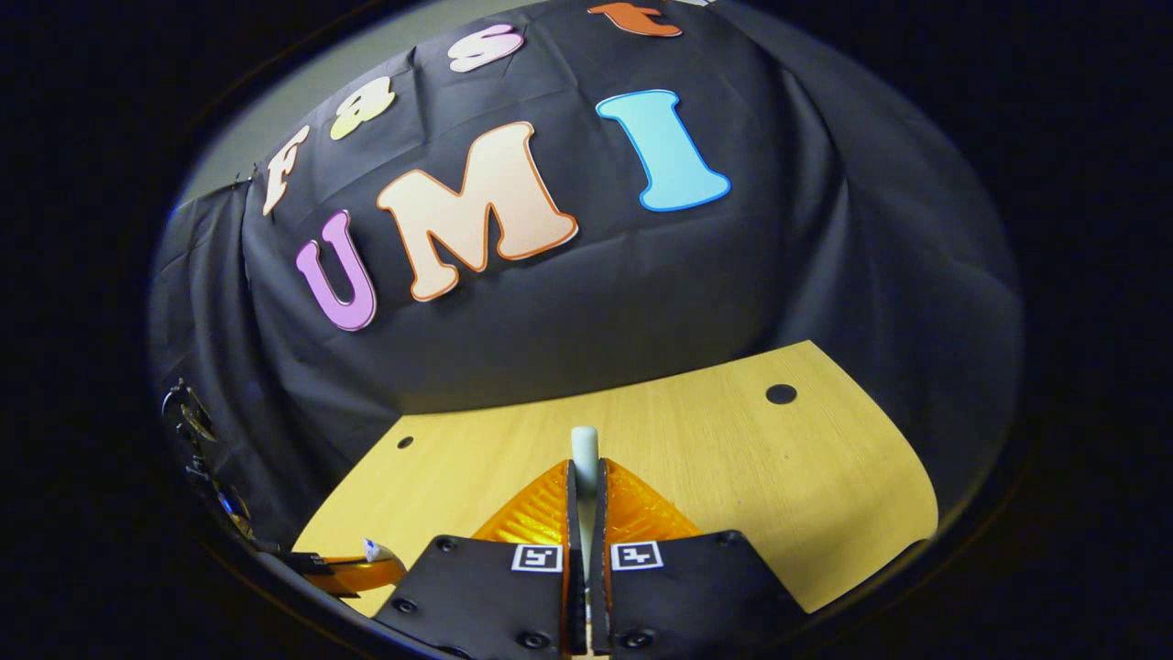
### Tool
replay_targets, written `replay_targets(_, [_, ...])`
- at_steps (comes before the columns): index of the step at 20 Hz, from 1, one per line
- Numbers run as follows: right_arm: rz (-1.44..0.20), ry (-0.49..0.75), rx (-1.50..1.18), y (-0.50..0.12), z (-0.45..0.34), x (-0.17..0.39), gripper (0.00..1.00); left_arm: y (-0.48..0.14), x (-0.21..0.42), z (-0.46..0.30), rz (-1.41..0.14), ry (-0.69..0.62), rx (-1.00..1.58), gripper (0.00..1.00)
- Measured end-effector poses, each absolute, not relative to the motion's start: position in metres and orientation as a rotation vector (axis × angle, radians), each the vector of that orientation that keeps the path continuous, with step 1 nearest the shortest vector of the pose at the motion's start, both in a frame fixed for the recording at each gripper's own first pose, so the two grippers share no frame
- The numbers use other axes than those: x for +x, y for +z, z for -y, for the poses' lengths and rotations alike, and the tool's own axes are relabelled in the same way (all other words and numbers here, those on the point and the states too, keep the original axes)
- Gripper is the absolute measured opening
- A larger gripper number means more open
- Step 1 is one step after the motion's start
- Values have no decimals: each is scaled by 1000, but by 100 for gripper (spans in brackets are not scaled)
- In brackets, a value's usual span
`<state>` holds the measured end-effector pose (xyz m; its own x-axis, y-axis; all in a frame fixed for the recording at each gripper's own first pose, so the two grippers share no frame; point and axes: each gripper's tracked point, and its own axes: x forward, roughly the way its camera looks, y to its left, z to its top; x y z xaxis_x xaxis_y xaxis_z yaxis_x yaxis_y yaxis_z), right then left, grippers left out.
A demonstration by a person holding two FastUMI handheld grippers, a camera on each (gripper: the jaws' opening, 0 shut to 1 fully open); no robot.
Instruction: Put the toothbrush and toothpaste on the desktop into the cup, then pick up the cup and place it on the coaster on the desktop.
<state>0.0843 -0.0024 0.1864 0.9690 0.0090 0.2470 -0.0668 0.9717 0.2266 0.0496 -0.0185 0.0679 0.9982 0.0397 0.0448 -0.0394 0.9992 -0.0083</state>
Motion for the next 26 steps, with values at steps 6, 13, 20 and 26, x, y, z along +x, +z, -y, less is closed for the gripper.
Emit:
replay_targets(6, [294,128,198,188,-18,124,5,91,36,15,164,64,25,0])
replay_targets(13, [273,156,89,155,-29,145,6,109,33,16,264,85,-16,1])
replay_targets(20, [258,163,91,144,-18,122,56,123,41,42,310,12,11,0])
replay_targets(26, [295,41,108,146,34,82,98,138,57,91,345,-106,54,0])
